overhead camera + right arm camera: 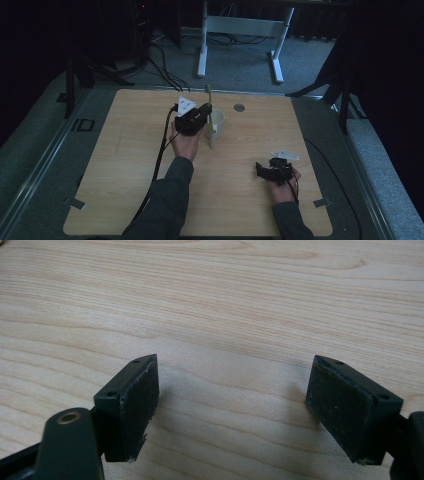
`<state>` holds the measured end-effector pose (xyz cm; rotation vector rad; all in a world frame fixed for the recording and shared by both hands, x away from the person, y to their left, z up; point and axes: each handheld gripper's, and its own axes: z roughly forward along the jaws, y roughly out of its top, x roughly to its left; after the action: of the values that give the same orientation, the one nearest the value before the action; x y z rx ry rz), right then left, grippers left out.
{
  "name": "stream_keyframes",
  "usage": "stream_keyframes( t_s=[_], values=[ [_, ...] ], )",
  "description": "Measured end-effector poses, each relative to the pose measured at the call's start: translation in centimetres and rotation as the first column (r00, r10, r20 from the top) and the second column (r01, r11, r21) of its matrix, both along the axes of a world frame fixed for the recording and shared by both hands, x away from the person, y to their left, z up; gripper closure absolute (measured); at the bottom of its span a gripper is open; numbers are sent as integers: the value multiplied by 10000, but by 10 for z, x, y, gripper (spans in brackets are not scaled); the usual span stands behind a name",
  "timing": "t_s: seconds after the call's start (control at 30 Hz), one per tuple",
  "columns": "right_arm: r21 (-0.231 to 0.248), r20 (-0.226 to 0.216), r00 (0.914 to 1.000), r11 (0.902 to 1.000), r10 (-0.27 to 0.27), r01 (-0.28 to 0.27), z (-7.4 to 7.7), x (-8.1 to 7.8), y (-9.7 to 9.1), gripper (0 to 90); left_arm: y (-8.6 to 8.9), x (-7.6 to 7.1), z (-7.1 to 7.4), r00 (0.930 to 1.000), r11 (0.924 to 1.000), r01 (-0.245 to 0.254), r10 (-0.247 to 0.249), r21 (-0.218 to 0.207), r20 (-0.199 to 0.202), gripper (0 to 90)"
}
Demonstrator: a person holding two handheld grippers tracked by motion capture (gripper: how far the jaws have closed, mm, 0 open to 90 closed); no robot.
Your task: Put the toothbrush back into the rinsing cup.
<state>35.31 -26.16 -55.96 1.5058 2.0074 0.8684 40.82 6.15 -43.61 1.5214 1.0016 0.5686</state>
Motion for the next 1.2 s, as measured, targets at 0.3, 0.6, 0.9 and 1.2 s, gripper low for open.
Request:
stream_keyframes(
  t_s=[0.3,0.6,0.9,1.2],
  values=[
    [-2,0,10000,10000,13,-13,0,0,0,209,-4,0,-2,10000,9999,56,-56,91,69,800],
    [-5,-1,10000,10000,18,-18,0,0,0,209,-10,-3,-4,9998,9994,139,-145,321,169,797],
    [-7,0,10000,10000,31,-31,0,0,0,210,-19,-6,-7,9992,9966,260,-282,777,276,791],
    [-3,-6,10000,10000,35,-35,0,0,0,209,-22,-8,-13,9994,9939,285,-305,1067,179,790]
  ],
)
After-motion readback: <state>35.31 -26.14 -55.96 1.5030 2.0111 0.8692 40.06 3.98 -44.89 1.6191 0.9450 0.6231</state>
